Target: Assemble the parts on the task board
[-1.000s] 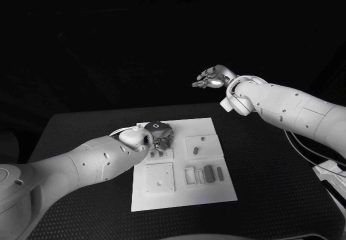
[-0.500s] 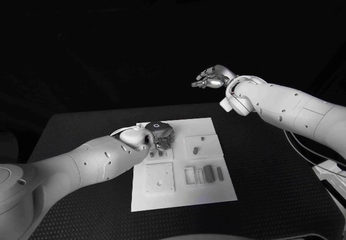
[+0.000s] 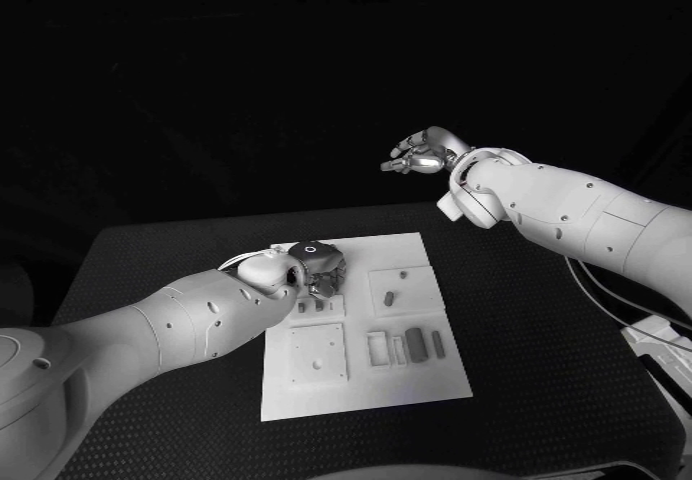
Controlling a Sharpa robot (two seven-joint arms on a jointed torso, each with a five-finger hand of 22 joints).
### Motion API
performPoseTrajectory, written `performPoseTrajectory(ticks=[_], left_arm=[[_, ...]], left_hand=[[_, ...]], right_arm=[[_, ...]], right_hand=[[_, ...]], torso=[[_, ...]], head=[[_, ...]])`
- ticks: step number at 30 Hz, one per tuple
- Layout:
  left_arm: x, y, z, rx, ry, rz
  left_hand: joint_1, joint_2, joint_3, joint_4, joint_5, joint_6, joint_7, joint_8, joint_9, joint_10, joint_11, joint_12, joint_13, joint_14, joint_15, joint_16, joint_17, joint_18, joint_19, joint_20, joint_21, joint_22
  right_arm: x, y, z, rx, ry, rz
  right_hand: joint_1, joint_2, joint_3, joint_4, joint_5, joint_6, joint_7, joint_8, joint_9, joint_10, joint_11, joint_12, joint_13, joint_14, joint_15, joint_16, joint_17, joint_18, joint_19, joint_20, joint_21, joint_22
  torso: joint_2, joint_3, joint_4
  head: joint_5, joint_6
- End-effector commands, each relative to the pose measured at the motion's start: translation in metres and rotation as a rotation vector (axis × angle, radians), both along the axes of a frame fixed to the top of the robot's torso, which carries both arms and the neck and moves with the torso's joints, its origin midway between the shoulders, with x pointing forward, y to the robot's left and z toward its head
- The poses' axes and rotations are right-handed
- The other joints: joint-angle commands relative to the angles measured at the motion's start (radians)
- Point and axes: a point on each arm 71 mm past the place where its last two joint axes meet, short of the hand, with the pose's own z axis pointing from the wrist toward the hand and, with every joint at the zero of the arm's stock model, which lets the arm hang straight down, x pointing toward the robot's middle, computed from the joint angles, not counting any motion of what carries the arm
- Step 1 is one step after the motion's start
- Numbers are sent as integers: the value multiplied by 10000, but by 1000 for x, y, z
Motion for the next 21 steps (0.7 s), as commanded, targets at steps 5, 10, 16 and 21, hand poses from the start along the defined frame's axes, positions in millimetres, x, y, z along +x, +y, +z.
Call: performPoseTrajectory(ticks=[5, 10, 16, 21], left_arm=[[-1, 2, -6, 343, 209, 62], [0, 3, -4, 263, 22, 92], [-1, 2, -3, 104, -150, 39], [0, 1, 0, -223, -377, 24]], left_hand=[[129, 164, 159, -81, -46, 205, 27, 121, 16, 353, 8, 80, 109, 160, -25, 76, -75, 941, 113, -31, -36, 207], [414, 299, 301, -156, -36, 593, 17, 342, 99, 846, -66, 237, 260, 369, -97, 159, -144, 971, 312, -89, 25, 210], [539, 313, 352, -169, -41, 729, 12, 413, 134, 1026, -122, 268, 332, 480, -150, 190, -185, 974, 408, -129, 60, 210], [544, 329, 358, -146, -39, 806, 3, 449, 152, 1116, -152, 266, 375, 553, -179, 198, -220, 967, 470, -153, 77, 207]], right_arm=[[0, 2, 0, -5, -7, 166], [0, 1, 0, -4, -4, 164], [0, 2, 0, 3, -8, 179], [0, 2, 0, 4, -13, 178]], right_hand=[[98, 8, -50, -4, 19, -81, 667, 67, -17, 5, 69, -36, -15, -27, 10, -55, -15, -208, 53, -15, -37, 14], [95, 8, -51, -1, 19, -80, 667, 68, -18, 6, 69, -35, -17, -27, 11, -55, -16, -208, 54, -14, -40, 16], [87, 5, -55, 3, 18, -80, 667, 70, -19, 6, 70, -34, -21, -28, 11, -55, -17, -209, 56, -14, -45, 19], [86, 6, -56, 6, 19, -80, 666, 71, -20, 7, 69, -33, -24, -28, 11, -55, -18, -209, 57, -14, -49, 22]], torso=[[-5, -8, 19], [-2, -9, 14], [2, -10, 16], [-3, -7, 13]], head=[[-9, -23], [2, -30], [14, -21], [31, -6]])
